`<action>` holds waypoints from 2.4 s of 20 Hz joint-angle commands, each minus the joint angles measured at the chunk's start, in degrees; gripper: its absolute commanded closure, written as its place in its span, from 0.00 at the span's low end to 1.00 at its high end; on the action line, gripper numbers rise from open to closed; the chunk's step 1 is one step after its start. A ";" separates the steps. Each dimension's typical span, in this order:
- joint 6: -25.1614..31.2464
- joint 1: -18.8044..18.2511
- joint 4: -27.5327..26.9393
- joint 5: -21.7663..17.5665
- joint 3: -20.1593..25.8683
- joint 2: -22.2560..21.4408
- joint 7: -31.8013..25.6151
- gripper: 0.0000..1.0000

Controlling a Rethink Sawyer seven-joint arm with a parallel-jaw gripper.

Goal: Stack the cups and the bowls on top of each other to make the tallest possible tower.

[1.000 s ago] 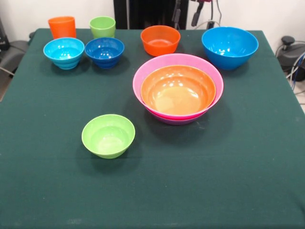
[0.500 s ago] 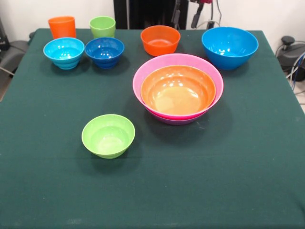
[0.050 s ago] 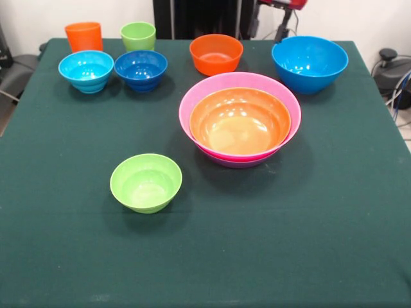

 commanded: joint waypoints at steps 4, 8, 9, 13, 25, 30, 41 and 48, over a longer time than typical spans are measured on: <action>7.75 1.87 -3.48 7.70 2.85 2.15 8.28 0.00; 7.06 -0.90 0.57 12.88 5.91 1.10 12.61 0.00; 6.81 -1.68 1.60 14.16 6.78 0.86 13.66 0.00; 5.91 -5.67 6.73 21.31 11.60 0.16 19.04 0.00; 8.76 -8.76 10.23 26.56 13.50 -1.75 17.98 0.00; 10.42 -7.85 8.19 23.53 11.11 -2.64 13.18 0.00; 9.23 -8.79 4.14 15.22 9.72 -1.52 6.69 0.00; 6.00 -7.03 8.85 12.36 8.43 -4.10 9.00 0.00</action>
